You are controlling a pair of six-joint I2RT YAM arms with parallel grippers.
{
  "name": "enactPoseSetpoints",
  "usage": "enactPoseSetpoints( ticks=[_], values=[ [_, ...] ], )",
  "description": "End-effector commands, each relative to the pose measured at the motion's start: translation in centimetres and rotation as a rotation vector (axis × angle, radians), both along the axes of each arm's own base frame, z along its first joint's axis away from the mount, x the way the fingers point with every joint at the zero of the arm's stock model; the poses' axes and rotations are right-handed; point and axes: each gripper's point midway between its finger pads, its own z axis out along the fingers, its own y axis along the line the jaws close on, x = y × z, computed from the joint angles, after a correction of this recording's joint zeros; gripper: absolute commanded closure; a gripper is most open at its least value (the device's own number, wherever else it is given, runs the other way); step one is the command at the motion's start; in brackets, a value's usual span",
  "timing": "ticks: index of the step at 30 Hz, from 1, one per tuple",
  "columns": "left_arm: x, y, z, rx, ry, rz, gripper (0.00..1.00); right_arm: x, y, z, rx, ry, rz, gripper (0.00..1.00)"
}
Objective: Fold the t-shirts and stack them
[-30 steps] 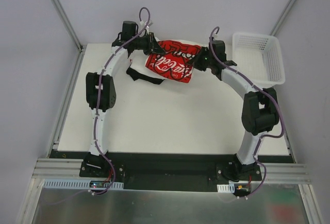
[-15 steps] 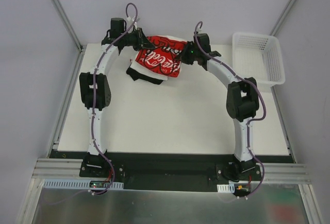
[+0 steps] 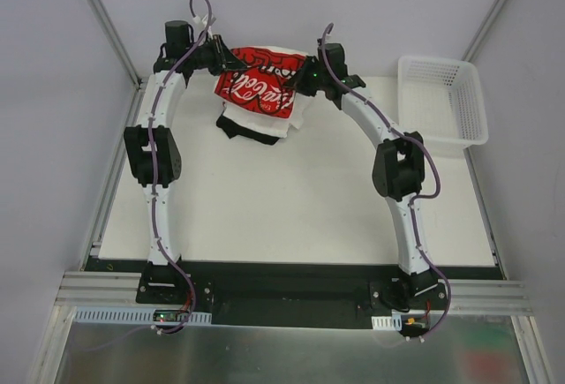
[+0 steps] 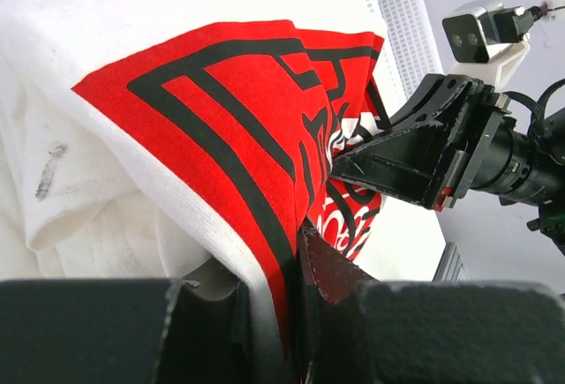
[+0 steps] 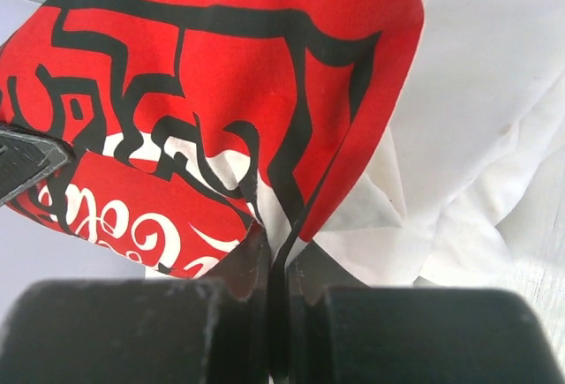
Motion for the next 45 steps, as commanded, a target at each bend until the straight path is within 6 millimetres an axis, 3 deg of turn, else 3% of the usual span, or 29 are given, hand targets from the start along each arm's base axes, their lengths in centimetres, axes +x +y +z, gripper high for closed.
enactPoseSetpoints(
  ticks=[1, 8, 12, 20, 24, 30, 33, 40, 42, 45],
  values=[
    [1.4, 2.2, -0.2, -0.004, -0.050, 0.022, 1.00, 0.1, -0.4, -2.6, -0.011, 0.076, -0.011, 1.00],
    [3.5, 3.4, -7.2, -0.047, 0.066, 0.037, 1.00, 0.5, -0.7, -6.7, -0.004, 0.146, -0.011, 0.99],
    [4.3, 4.1, -9.4, -0.085, 0.106, 0.046, 1.00, 0.7, -1.2, -7.9, 0.010, 0.179, -0.021, 0.99],
    [4.4, 4.2, -10.7, -0.098, 0.126, 0.048, 1.00, 0.1, -1.9, -9.0, -0.002, 0.201, -0.026, 0.99],
    [4.0, 4.1, -10.2, -0.095, 0.114, 0.040, 1.00, -0.1, -2.0, -9.1, 0.002, 0.202, -0.030, 0.95],
    [3.6, 4.2, -9.2, -0.082, 0.085, 0.031, 1.00, -0.3, -2.6, -7.2, -0.003, 0.161, -0.028, 0.56],
    [3.5, 4.2, -8.8, -0.080, 0.071, 0.023, 1.00, -0.4, -3.0, -6.4, -0.002, 0.143, -0.023, 0.47],
    [3.0, 5.6, -6.1, -0.075, 0.021, 0.031, 1.00, -1.4, -4.0, -4.5, 0.001, 0.108, -0.024, 0.45],
    [2.8, 6.3, -4.6, -0.070, -0.006, 0.043, 1.00, -1.8, -4.3, -4.9, -0.004, 0.108, -0.028, 0.45],
    [2.1, 7.0, -2.2, -0.063, -0.047, 0.051, 1.00, -2.2, -4.7, -3.6, 0.006, 0.082, -0.030, 0.45]
  ],
)
